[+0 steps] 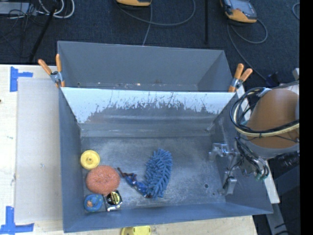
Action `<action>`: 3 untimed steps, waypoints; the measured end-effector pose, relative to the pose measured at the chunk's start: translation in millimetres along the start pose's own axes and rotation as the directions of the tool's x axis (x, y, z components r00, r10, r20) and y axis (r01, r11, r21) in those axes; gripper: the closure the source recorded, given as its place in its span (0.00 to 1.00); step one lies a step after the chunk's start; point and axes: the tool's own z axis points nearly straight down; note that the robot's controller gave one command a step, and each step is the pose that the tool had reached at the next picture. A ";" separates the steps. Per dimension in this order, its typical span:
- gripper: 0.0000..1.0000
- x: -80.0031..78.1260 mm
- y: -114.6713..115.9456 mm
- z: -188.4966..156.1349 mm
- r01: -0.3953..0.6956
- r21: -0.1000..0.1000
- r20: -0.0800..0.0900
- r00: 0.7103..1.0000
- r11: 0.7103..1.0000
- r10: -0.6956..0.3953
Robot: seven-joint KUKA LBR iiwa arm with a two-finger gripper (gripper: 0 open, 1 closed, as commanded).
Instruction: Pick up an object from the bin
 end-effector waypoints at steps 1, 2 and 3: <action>0.00 -2.0 0.3 -4.1 0.004 0.002 0.008 1.000 1.000 -0.004; 0.00 -12.3 47.6 39.7 -0.031 0.003 0.013 0.999 1.000 0.031; 0.00 -13.8 84.3 67.6 -0.053 -0.002 0.004 0.999 0.999 0.053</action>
Offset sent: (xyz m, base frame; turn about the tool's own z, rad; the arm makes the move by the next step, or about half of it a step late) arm 0.0148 0.0745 -0.0627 0.0348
